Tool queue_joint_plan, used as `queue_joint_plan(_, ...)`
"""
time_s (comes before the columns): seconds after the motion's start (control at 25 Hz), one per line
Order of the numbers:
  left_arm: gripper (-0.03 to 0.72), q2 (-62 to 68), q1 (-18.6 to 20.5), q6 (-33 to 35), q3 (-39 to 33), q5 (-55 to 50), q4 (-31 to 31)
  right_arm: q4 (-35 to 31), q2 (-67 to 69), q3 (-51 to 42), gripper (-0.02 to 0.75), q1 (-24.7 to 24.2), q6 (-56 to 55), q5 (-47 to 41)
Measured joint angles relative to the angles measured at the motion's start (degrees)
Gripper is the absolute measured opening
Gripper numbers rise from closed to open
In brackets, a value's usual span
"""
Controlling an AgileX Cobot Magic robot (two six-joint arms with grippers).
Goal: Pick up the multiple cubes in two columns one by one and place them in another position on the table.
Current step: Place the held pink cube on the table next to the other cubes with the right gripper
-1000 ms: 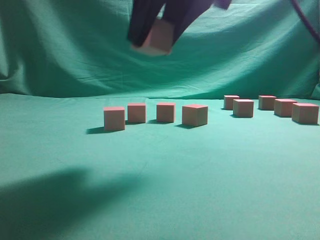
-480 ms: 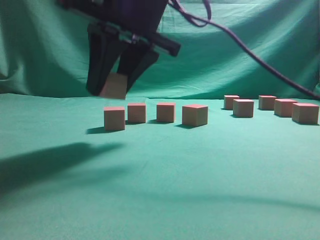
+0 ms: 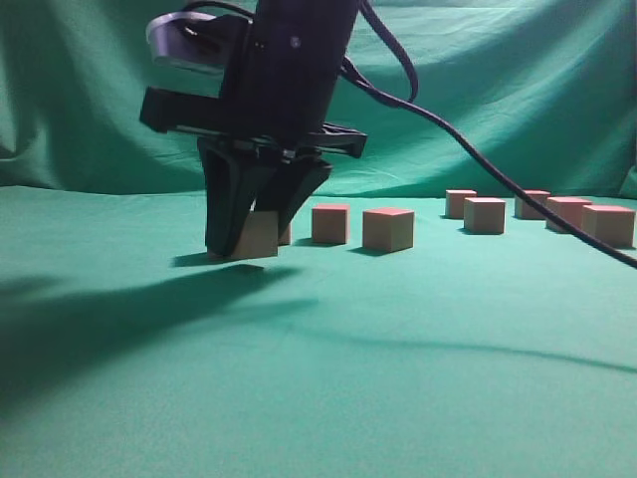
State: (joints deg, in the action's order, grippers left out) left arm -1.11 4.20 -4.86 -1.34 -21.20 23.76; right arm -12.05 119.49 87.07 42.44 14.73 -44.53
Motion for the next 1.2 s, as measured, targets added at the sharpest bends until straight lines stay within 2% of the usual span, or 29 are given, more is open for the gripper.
queue_joint_plan(0.72,0.000,0.0,0.0,0.0,0.0,0.0,0.0,2.0,1.2,0.1,0.255,0.0,-0.2,1.3)
queue_joint_plan(0.88,0.000,0.0,0.0,0.0,0.0,0.0,0.0,2.0,1.2,0.3,0.459,0.0,-0.2,-0.2)
queue_joint_plan(0.92,0.000,0.0,0.0,0.0,0.0,0.0,0.0,1.9,1.2,0.6,0.524,0.0,-0.2,-1.2)
queue_joint_plan(0.96,0.000,0.0,0.0,0.0,0.0,0.0,0.0,2.0,1.2,1.8,0.621,0.0,-0.2,-4.2)
queue_joint_plan(1.0,0.000,0.0,0.0,0.0,0.0,0.0,0.0,2.4,1.4,3.0,0.650,0.0,-0.2,-6.5)
queue_joint_plan(1.08,0.000,0.0,0.0,0.0,0.0,0.0,0.0,3.5,1.5,5.7,0.643,0.0,-0.2,-10.8)
queue_joint_plan(1.12,0.000,0.0,0.0,0.0,0.0,0.0,0.0,4.3,1.5,7.3,0.683,0.0,-0.5,-13.2)
queue_joint_plan(1.2,0.000,0.0,0.0,0.0,0.0,0.0,0.0,7.1,1.5,10.9,0.669,0.0,-1.7,-17.6)
